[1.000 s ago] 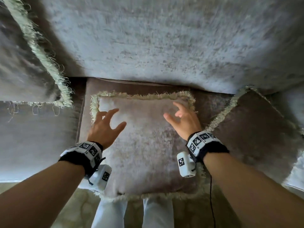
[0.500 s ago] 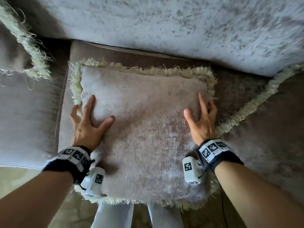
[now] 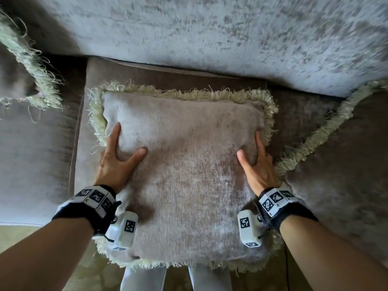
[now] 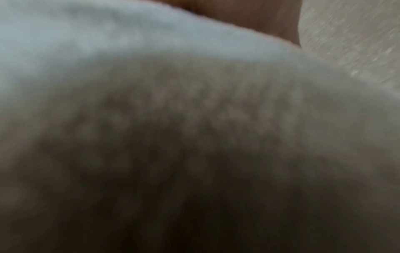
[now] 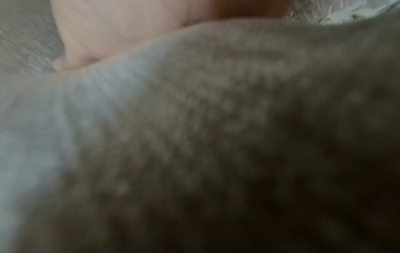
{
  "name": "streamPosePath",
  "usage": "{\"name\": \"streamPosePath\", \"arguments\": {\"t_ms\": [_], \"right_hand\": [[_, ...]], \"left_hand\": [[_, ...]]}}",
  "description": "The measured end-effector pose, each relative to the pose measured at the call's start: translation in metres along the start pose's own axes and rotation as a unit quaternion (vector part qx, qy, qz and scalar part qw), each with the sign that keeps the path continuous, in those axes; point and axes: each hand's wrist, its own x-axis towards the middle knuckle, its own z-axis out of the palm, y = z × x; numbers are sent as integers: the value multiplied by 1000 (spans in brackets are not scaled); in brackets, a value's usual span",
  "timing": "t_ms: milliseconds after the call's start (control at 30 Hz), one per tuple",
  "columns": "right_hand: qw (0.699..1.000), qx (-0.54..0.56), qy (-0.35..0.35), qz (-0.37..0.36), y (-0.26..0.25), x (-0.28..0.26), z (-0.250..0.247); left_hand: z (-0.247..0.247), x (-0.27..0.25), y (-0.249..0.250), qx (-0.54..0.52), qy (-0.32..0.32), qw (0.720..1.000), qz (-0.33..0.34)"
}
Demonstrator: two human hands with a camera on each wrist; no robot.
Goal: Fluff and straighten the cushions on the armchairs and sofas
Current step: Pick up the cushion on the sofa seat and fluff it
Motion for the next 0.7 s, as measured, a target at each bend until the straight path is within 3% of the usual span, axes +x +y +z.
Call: {"name": "streamPosePath", "arguments": {"t_ms": [267, 367, 500, 700], "right_hand": [[997, 43, 50, -31, -28, -20, -11], [988, 92, 91, -89, -46, -23, -28], [957, 148, 163, -189, -83, -7, -56], [889, 183, 248, -339, -138, 27, -94]], "left_hand": [[-8, -4, 11, -73, 9, 996, 59], [-21, -6, 38, -121, 26, 986, 108], [-45, 10, 91, -150, 68, 964, 211], [-65, 48, 150, -181, 82, 897, 396]]}}
